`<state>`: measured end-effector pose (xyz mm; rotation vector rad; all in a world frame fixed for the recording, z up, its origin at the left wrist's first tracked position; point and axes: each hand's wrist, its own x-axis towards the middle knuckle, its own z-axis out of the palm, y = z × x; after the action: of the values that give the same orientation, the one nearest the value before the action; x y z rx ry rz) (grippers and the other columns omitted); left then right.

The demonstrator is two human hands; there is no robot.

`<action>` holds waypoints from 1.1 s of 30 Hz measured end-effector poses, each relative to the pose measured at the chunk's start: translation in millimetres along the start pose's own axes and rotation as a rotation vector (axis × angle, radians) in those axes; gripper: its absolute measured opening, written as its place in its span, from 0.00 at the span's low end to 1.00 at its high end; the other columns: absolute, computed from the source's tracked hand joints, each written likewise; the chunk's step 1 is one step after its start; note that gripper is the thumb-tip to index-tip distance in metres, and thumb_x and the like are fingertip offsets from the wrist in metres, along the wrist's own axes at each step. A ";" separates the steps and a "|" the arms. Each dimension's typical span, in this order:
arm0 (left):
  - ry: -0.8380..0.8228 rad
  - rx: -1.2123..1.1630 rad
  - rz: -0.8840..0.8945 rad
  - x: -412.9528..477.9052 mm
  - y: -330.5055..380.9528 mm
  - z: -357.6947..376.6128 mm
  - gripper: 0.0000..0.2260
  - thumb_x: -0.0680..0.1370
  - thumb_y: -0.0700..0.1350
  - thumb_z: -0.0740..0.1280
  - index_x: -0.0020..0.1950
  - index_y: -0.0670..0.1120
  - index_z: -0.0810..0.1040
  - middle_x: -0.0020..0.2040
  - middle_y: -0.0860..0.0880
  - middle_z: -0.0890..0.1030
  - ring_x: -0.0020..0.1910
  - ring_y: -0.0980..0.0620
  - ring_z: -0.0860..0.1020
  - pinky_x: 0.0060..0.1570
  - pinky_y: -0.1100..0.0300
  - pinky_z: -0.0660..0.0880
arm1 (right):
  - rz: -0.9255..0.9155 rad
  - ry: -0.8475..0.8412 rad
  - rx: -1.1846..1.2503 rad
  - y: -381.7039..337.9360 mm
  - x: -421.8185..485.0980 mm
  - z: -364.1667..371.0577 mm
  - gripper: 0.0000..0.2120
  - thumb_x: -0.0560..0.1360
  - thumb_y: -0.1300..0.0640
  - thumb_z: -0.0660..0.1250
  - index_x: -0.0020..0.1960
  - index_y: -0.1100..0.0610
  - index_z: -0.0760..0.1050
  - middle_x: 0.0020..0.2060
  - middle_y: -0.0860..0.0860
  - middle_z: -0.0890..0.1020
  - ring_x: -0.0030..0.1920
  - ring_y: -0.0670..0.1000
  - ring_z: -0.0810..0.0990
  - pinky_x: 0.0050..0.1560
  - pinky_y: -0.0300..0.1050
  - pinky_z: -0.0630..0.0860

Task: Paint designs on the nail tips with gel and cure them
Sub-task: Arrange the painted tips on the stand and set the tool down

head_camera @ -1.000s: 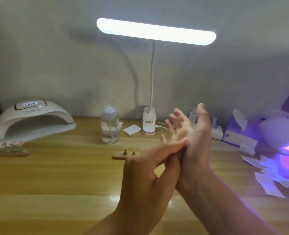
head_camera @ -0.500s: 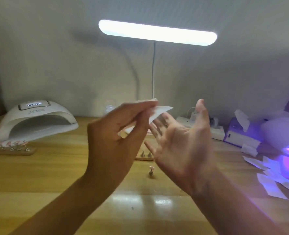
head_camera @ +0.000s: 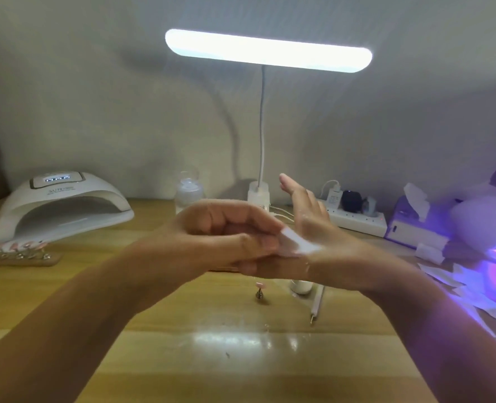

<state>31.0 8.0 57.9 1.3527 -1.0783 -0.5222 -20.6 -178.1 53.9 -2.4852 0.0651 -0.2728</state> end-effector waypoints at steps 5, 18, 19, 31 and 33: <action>0.254 0.801 0.437 -1.0 -3.6 40.7 0.08 0.79 0.42 0.68 0.54 0.50 0.85 0.48 0.55 0.86 0.48 0.59 0.84 0.46 0.59 0.81 | 0.148 0.080 0.051 -11.1 -3.4 -5.8 0.53 0.59 0.30 0.50 0.81 0.49 0.47 0.80 0.47 0.51 0.79 0.50 0.49 0.76 0.51 0.47; 0.381 0.885 0.783 3.4 -32.0 40.3 0.10 0.79 0.34 0.67 0.57 0.44 0.81 0.55 0.51 0.84 0.56 0.58 0.82 0.53 0.61 0.80 | 0.138 0.064 -0.002 -12.0 -13.9 -4.7 0.32 0.81 0.59 0.61 0.80 0.54 0.50 0.79 0.53 0.56 0.78 0.54 0.53 0.77 0.50 0.53; 0.415 0.879 0.719 4.1 -35.1 35.2 0.09 0.79 0.36 0.68 0.57 0.44 0.82 0.53 0.51 0.85 0.52 0.58 0.83 0.49 0.60 0.80 | 0.169 0.087 -0.030 -20.0 -11.5 -4.1 0.38 0.78 0.58 0.65 0.81 0.51 0.47 0.78 0.50 0.55 0.78 0.52 0.52 0.76 0.51 0.54; 0.571 0.693 0.428 0.8 -48.0 62.0 0.09 0.77 0.40 0.69 0.54 0.49 0.85 0.46 0.57 0.86 0.45 0.61 0.83 0.42 0.57 0.81 | 0.108 0.374 -0.367 5.9 -8.6 20.0 0.52 0.58 0.47 0.56 0.80 0.49 0.39 0.66 0.45 0.47 0.69 0.46 0.46 0.75 0.57 0.50; 0.557 0.703 0.488 -1.2 -45.2 68.3 0.08 0.78 0.40 0.69 0.53 0.50 0.84 0.45 0.57 0.86 0.43 0.61 0.84 0.40 0.57 0.81 | 0.082 0.432 -0.481 12.3 -8.7 17.7 0.51 0.63 0.50 0.62 0.80 0.50 0.40 0.70 0.49 0.48 0.71 0.49 0.45 0.75 0.60 0.49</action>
<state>-15.2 -35.4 6.1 1.6114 -1.0976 0.6250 -25.1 -176.6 31.1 -2.8358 0.4579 -0.8391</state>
